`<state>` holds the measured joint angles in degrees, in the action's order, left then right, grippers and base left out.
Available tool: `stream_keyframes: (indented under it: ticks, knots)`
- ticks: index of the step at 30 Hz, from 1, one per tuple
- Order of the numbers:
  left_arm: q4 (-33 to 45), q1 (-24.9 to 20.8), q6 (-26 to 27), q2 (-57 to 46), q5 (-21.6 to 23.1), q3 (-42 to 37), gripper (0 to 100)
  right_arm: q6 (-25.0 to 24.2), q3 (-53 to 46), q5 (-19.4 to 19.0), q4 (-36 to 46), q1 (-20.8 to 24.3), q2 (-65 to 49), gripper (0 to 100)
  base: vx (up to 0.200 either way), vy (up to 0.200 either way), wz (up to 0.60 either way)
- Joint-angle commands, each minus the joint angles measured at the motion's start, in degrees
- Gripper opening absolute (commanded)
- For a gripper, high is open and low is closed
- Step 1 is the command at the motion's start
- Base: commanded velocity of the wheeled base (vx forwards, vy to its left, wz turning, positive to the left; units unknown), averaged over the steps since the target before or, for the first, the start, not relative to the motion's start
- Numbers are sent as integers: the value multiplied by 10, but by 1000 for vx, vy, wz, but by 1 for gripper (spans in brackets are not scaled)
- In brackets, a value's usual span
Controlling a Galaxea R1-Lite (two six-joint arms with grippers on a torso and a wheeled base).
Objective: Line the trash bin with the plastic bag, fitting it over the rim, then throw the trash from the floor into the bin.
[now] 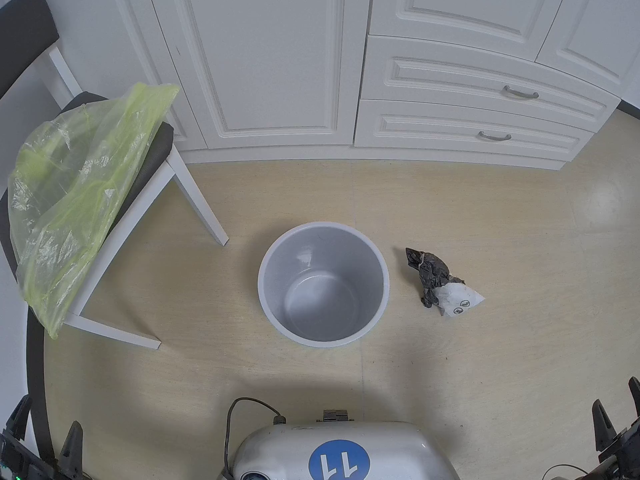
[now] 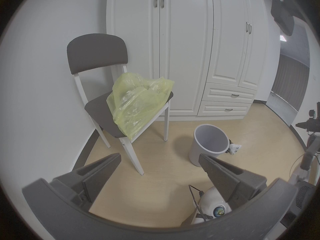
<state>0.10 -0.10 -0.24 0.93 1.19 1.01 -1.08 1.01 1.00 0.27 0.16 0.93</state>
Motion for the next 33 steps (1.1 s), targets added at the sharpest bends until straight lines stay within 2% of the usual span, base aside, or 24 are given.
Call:
stream_keyframes:
  ticks: [1, 15, 21, 25, 29, 33]
  knots:
    - [0, 0, 5, -9, 3, -10, 100, -1, -9, 0, 0, 0, -9, 100, 0, 0, 0]
    - [0, 0, 13, -9, 5, -10, 100, 1, -8, 1, 0, 0, -9, 100, 0, 0, 0]
    - [-1, 1, 20, -9, 7, -10, 100, 32, -8, -5, 2, -2, -8, 100, 0, 0, 0]
    - [-1, 1, 10, -9, 1, -10, 100, 25, -9, -5, -3, -2, -9, 100, 0, 0, 0]
    - [-1, 1, -22, -9, -16, -9, 100, -2, -9, 1, -3, -1, -9, 100, 0, 0, 0]
    - [-2, 1, -20, -9, -19, -10, 100, -1, -9, 1, -4, -2, -9, 100, 0, 0, 0]
